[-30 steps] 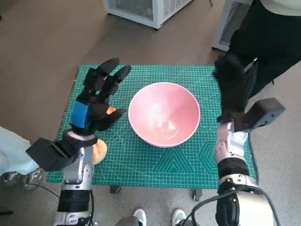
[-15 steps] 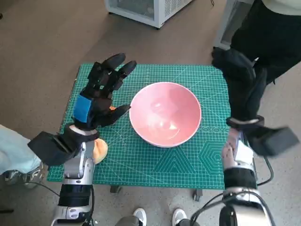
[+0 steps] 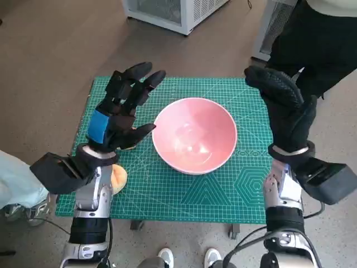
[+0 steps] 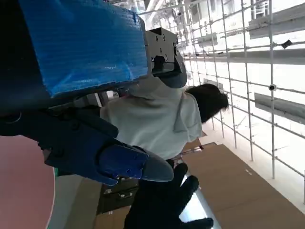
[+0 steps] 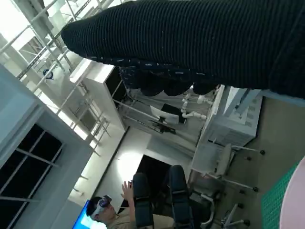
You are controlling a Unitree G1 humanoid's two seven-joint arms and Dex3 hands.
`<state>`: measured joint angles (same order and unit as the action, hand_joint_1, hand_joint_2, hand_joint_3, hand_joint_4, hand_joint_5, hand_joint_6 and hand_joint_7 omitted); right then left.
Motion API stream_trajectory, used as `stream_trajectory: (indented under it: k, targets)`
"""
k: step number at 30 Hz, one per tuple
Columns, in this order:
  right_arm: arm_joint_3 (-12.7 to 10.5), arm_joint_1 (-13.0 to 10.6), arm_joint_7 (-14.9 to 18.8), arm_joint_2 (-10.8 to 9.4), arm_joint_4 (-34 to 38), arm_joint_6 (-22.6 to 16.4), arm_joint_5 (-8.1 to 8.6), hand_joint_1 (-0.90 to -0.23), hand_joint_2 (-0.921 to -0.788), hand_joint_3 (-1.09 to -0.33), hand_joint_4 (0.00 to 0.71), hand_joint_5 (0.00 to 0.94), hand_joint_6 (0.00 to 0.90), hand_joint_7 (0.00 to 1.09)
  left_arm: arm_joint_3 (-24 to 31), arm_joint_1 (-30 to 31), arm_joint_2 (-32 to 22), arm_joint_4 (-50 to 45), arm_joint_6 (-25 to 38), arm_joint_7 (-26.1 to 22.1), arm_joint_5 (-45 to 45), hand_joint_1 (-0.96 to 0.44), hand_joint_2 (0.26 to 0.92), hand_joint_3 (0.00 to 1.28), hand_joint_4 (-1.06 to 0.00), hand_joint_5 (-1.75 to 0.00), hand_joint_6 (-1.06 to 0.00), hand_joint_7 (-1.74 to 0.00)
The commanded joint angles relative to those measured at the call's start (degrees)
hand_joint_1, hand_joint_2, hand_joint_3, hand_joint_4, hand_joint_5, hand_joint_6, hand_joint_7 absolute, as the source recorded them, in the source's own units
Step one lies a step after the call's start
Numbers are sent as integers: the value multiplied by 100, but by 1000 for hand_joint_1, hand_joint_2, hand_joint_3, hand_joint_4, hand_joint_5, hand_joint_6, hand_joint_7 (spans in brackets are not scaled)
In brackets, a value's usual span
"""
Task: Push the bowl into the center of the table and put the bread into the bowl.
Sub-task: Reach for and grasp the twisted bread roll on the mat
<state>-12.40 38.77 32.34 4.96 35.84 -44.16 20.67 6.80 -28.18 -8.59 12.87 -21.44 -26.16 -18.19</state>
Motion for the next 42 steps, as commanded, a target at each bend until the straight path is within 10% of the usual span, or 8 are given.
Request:
stream_trajectory:
  k: [1,7,16,23,42]
  targets:
    - [62,-236,-200,-57,-74,183,-108,-795,-921,-716,235,9,221,308,-16,13,-148,-146,-9,139,299,-569,921,142,-253,-316,-66,-774]
    - [128,-286,-313,-91,-162,270,-154,-799,-921,-718,231,5,217,316,64,99,-1131,-550,489,706,1830,-541,921,118,-242,-230,-95,-615]
    - [187,-293,-380,-107,-169,286,-168,-794,-921,-721,219,0,206,330,-158,-41,-2822,-1149,2386,110,3561,-183,776,8,-96,-9,-288,-88]
    - [195,-264,-419,-124,-91,246,-180,-791,-921,-721,219,1,200,340,-552,-295,-3129,-1198,3554,-241,4026,-31,743,1,-80,-1,-311,-31]
    - [165,-227,-444,-143,34,185,-195,-790,-921,-726,218,0,190,375,-1633,-824,-3277,-303,3680,-525,4677,-26,731,0,-131,-12,-330,-10]
